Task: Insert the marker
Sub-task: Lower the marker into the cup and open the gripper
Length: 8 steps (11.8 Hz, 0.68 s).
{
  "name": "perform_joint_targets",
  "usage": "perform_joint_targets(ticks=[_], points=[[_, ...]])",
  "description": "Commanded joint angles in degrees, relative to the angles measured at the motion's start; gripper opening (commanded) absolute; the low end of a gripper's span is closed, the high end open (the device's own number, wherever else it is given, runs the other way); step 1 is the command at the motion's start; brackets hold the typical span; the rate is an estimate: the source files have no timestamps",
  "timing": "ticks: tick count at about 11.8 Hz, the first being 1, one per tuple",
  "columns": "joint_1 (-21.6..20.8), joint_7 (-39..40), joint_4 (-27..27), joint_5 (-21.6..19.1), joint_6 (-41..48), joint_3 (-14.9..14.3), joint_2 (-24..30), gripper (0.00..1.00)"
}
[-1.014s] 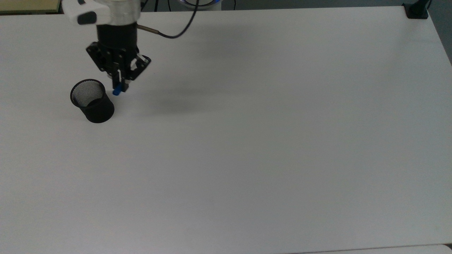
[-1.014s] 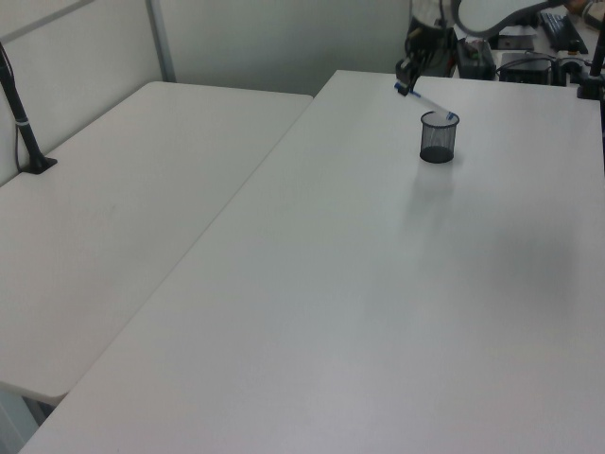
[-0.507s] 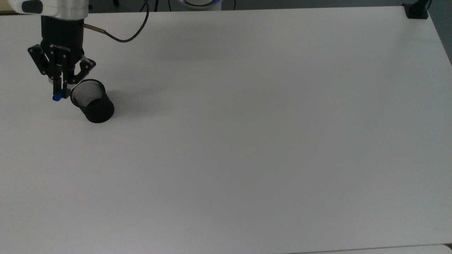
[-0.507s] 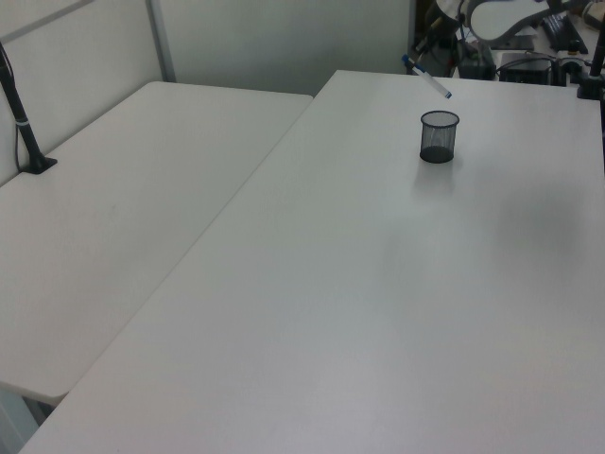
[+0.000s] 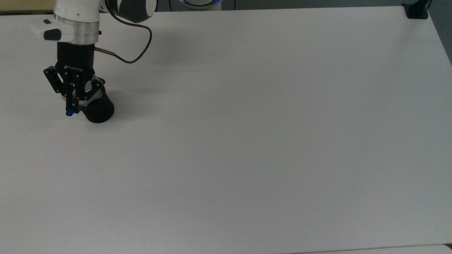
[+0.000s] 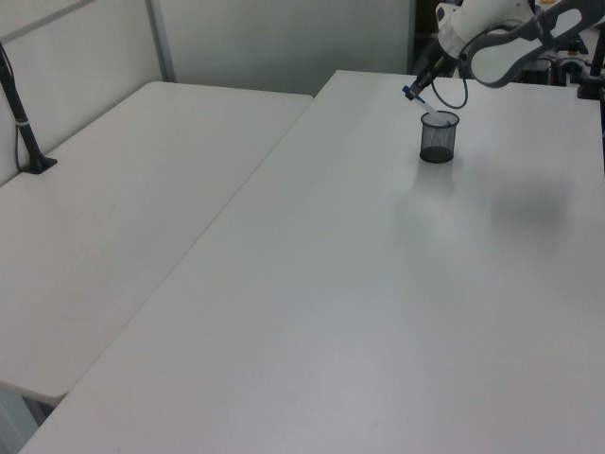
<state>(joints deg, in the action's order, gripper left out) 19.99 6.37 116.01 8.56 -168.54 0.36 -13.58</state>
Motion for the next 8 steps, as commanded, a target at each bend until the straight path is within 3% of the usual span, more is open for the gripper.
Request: perform_joint_targets(ticks=[1,2,3,4,5,7,8], points=[[0.31,1.19,6.33,0.49,-7.85,0.26,1.36,0.02],[0.31,1.19,6.24,0.49,-7.86,0.26,1.45,0.05],[0.66,0.75,5.98,0.49,-7.51,0.26,1.62,0.31],[1.01,0.57,5.89,0.49,-7.42,0.26,1.97,0.65],[1.01,0.31,5.72,0.15,-6.98,0.26,2.84,0.84],[1.01,-2.23,5.54,0.14,-5.06,0.26,4.69,1.0],[0.75,-4.07,4.93,0.14,-2.78,0.26,6.26,1.0]])
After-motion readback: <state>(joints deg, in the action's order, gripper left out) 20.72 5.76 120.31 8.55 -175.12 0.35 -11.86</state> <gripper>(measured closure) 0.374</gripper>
